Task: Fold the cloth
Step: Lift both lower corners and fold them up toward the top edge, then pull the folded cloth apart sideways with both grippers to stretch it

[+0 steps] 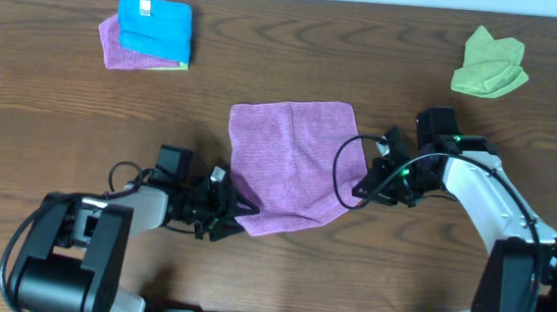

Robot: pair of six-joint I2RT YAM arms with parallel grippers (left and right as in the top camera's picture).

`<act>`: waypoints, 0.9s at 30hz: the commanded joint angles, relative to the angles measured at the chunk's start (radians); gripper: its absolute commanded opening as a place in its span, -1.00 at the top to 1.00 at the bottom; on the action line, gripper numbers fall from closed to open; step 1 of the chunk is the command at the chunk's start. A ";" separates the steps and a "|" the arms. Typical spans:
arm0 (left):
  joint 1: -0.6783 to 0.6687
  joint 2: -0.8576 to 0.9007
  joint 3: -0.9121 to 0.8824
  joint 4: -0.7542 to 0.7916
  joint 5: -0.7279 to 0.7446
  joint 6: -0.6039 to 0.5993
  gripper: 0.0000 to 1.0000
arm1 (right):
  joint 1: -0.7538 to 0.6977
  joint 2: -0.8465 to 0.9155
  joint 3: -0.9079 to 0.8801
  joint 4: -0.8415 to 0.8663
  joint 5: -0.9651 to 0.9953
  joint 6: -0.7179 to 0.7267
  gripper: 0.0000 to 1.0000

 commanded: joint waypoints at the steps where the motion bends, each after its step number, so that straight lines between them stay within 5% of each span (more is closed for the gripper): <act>1: -0.006 0.063 -0.028 0.024 -0.183 0.023 0.20 | 0.007 -0.019 0.013 -0.001 -0.025 0.014 0.98; 5: -0.006 0.063 -0.027 0.052 -0.172 0.024 0.88 | 0.007 -0.019 0.013 -0.002 -0.024 0.014 0.97; 16: 0.021 0.036 0.054 0.008 -0.053 0.070 0.88 | 0.007 -0.019 0.013 -0.035 0.072 -0.021 0.97; 27: 0.101 -0.058 0.371 -0.610 -0.093 0.354 0.88 | 0.028 -0.019 0.013 -0.149 0.108 -0.082 0.97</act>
